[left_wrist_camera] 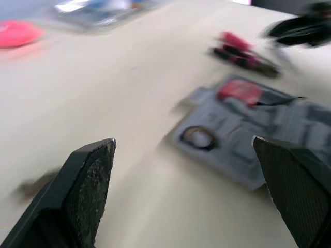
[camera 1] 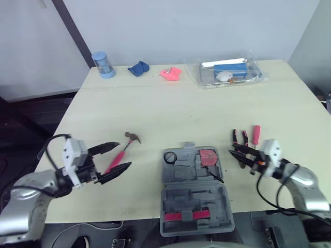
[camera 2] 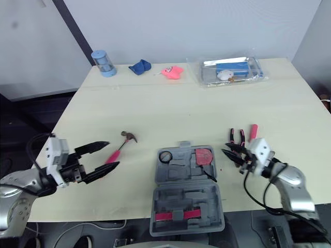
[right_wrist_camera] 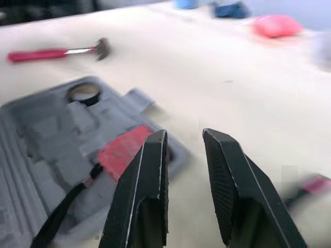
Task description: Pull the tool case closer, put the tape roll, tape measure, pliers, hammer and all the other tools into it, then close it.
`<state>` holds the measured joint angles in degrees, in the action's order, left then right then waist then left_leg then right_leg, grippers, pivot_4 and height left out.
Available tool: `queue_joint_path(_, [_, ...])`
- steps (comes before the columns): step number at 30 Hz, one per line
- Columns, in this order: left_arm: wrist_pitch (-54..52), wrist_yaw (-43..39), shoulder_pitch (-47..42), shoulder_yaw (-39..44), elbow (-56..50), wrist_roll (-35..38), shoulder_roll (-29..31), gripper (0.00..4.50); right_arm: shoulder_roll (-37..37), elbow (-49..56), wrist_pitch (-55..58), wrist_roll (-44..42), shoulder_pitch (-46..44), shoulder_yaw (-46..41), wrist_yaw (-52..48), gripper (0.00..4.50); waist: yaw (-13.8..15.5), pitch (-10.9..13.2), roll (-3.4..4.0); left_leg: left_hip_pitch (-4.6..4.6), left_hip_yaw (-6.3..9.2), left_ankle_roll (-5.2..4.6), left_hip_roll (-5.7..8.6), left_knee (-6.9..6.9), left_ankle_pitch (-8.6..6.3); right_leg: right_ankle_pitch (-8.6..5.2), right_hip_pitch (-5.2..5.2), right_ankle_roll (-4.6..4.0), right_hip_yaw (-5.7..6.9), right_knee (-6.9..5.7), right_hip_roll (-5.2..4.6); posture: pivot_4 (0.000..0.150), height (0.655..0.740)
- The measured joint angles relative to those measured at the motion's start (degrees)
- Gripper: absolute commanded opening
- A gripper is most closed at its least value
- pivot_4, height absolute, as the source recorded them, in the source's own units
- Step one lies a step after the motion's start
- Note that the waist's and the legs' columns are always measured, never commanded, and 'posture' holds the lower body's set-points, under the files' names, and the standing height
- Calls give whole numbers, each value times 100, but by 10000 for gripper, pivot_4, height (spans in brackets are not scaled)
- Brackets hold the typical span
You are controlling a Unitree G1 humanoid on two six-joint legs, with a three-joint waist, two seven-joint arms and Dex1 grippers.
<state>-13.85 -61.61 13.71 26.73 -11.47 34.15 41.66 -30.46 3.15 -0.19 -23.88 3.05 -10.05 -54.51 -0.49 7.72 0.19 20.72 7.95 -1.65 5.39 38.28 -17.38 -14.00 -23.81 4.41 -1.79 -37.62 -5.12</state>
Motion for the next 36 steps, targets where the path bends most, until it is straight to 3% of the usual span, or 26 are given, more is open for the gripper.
queue_joint_path(8, [265,796,406,726,1004,-211,-507,45000,-145,3,138,-436,1343,-1508,503,11472,86,5,-5,-3,-1,-9,0,0,-5,0,4,0,2,1,-2,1500,7400])
queue_joint_path(11, [423,905,581,767,1338,-338,-624,45000,-117,-309,132,-513,1653,-1951,667,19442,89,9,-14,-4,-5,-18,0,-1,-11,0,5,0,-2,2,-3,1500,7400])
queue_joint_path(15, [616,1072,725,890,1843,-375,-769,45000,5,-820,129,-598,1909,-2388,830,39463,111,10,-14,-8,-4,-24,-2,-1,-15,-1,11,0,-1,5,-5,1500,7400])
queue_joint_path(17, [703,1127,768,945,2070,-387,-772,45000,6,-1069,119,-600,1960,-2487,871,43851,113,10,-15,-9,-4,-25,-2,-1,-15,-1,13,0,0,5,-6,1500,7400])
queue_joint_path(27, [1276,1149,749,998,3004,-569,-802,45000,-10,-1618,67,-577,1897,-2661,847,43851,122,10,-14,-10,-6,-27,-3,-1,-16,-2,15,0,1,7,-9,1500,7400])
queue_joint_path(33, [1368,738,814,745,2548,-536,-802,45000,55,-407,254,-588,2082,-2224,777,43851,119,11,-13,-8,-3,-26,-7,-1,-16,-2,15,0,-10,7,-10,1500,7400])
queue_joint_path(36, [1223,479,883,444,1771,-462,-762,45000,38,672,691,-591,2113,-1751,933,43851,122,12,-13,-5,-2,-26,-9,0,-16,-2,14,0,-15,8,-10,1500,7400])
